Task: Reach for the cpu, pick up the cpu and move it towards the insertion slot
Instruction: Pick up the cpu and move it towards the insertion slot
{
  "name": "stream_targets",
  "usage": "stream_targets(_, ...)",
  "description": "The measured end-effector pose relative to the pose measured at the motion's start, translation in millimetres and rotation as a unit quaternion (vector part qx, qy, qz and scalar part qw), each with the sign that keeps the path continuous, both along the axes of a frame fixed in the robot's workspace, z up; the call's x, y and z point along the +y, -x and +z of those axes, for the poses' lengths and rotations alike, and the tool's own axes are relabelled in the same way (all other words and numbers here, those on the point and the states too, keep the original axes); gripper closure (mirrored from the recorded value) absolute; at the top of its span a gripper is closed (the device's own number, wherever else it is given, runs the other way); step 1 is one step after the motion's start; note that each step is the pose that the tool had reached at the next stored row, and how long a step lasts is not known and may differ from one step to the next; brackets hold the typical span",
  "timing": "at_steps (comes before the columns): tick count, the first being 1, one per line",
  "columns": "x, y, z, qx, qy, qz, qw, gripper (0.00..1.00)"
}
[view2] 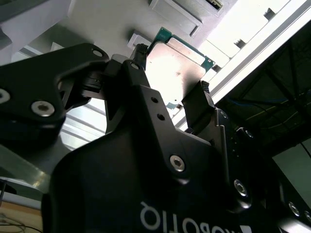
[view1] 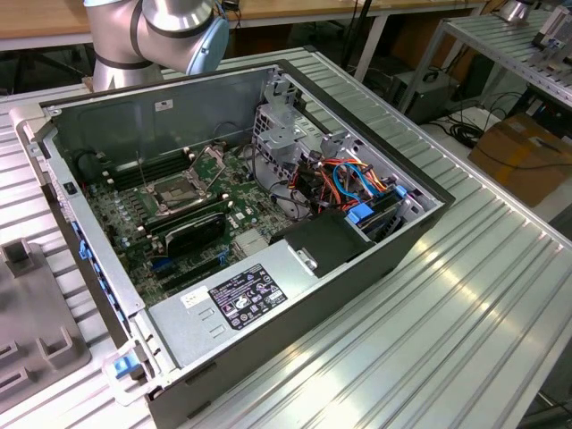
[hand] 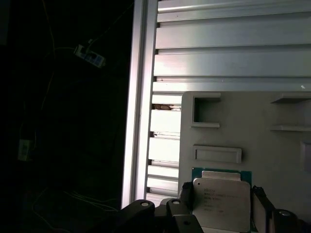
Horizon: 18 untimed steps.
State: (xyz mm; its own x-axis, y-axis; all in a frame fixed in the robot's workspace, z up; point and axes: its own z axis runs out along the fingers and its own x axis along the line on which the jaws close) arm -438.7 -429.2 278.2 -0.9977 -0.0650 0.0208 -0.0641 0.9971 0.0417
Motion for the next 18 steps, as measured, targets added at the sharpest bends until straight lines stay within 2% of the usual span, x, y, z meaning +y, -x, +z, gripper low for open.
stream_targets(13,-0.1,0.0,3.2,0.0,0.0,0.0,1.0,0.45)
stream_targets(16,-0.1,0.0,4.9,0.0001,0.0001,0.0,1.0,0.45)
stream_targets(18,-0.1,0.0,8.2,0.0,0.0001,0.0,1.0,0.45)
